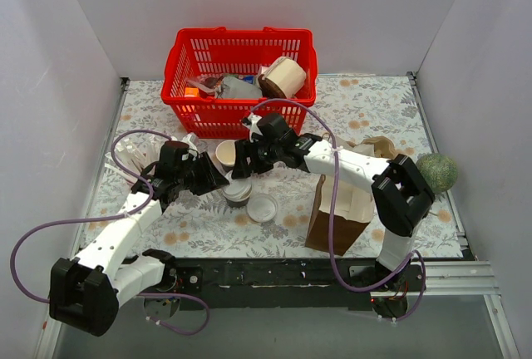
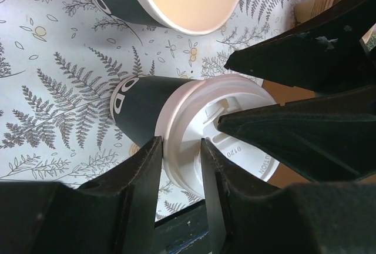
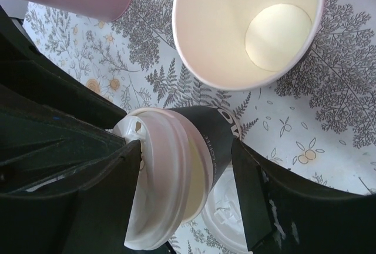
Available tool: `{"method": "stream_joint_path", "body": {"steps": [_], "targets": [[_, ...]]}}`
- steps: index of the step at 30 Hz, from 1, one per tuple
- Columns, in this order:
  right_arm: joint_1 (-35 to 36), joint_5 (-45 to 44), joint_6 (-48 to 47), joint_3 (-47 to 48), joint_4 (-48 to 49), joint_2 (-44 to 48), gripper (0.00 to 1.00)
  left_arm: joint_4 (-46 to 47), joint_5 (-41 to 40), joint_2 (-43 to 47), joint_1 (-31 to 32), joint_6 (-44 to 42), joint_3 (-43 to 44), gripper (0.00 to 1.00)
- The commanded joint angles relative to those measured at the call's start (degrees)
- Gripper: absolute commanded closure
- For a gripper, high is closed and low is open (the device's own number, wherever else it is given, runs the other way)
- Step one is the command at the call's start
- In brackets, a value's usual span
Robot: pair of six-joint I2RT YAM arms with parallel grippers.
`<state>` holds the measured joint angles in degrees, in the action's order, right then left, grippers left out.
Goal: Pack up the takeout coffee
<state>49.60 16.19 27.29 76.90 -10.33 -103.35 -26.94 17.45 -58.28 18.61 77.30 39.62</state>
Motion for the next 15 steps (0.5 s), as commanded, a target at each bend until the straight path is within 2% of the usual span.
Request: {"method": "stream_joint_path", "body": {"steps": [1, 6, 15], "targets": [[-0.3, 3.06, 1.36, -1.32, 0.92, 4.21, 0.29, 0.66, 1.53, 2.38, 0.2, -0.04, 0.29, 0.67], [-0.39, 3.15, 2.07, -3.08, 1.28, 6.31, 0.34, -0.13, -0.05, 2.39, 0.29, -0.22, 0.29, 0.66], [-0.39, 3.59, 1.71, -3.96, -0.4, 6.14, 0.35, -0.66, 0.04, 1.5, 0.29, -0.39, -1.21, 0.66]]}}
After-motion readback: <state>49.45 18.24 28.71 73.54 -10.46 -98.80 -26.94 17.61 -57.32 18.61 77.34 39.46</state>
